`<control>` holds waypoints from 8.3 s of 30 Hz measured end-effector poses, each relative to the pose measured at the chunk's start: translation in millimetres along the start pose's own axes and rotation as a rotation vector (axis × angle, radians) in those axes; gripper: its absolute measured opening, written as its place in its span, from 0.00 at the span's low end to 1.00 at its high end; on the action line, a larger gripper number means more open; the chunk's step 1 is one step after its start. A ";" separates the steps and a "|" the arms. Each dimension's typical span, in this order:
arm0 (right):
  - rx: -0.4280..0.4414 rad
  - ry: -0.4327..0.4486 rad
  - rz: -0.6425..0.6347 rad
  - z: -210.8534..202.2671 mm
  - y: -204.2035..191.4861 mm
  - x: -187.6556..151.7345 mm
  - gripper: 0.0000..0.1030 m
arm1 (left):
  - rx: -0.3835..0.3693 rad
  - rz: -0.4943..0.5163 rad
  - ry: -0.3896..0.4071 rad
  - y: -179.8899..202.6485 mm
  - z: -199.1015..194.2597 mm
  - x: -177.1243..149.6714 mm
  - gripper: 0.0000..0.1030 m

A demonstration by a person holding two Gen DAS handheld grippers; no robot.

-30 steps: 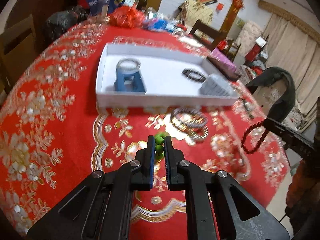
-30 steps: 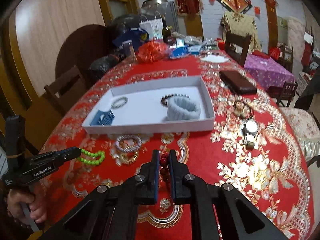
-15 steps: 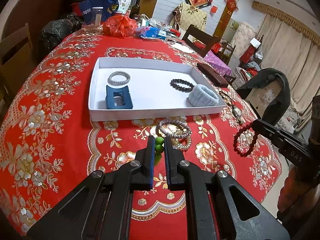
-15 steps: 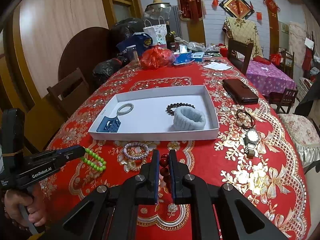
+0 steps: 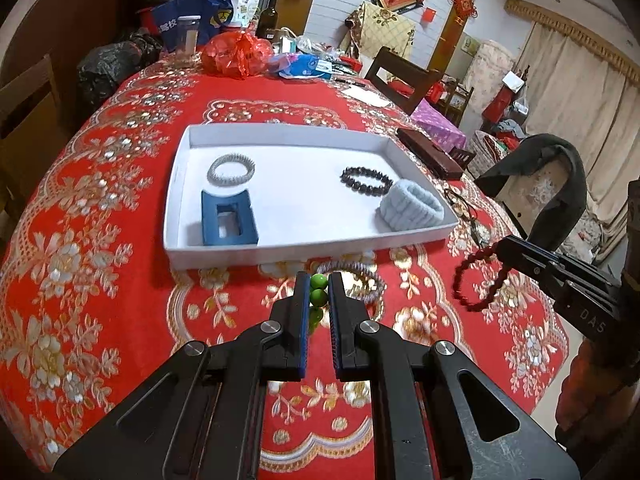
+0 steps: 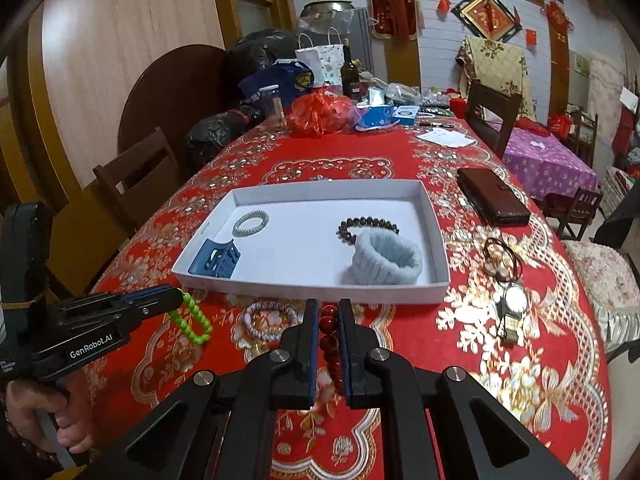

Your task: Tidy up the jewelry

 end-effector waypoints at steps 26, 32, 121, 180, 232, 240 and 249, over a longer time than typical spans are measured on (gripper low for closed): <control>0.098 -0.062 0.087 125.8 -5.6 62.3 0.08 | -0.022 -0.009 -0.122 -15.5 160.0 124.6 0.07; 0.158 -0.081 0.160 152.0 -13.8 57.2 0.08 | 0.100 -0.029 -0.170 -48.3 196.5 113.0 0.07; 0.079 -0.195 -0.143 87.5 -40.5 -80.6 0.14 | 0.119 0.086 -0.058 -34.1 17.2 -73.0 0.07; -0.093 -0.091 -0.013 22.8 36.5 -100.7 0.08 | 0.127 0.094 -0.055 -34.0 16.6 -73.5 0.08; -0.177 -0.105 -0.033 27.4 38.9 -101.3 0.08 | 0.125 0.087 -0.052 -34.5 14.7 -73.5 0.08; -0.189 -0.106 -0.044 27.5 37.8 -101.3 0.08 | 0.122 0.083 -0.052 -34.6 14.6 -73.3 0.08; -0.212 -0.098 -0.045 25.0 39.7 -100.3 0.08 | 0.121 0.080 -0.051 -34.5 14.3 -73.2 0.08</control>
Point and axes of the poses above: each gripper's, at about its wrist camera, not at the fingertips, and z roughly the way its jaws point, y to its right, x to its top, the point moved 5 cm from there along z, roughly the way its jaws point, and after that the axes turned 12 degrees about y, right-handed, at the moved point
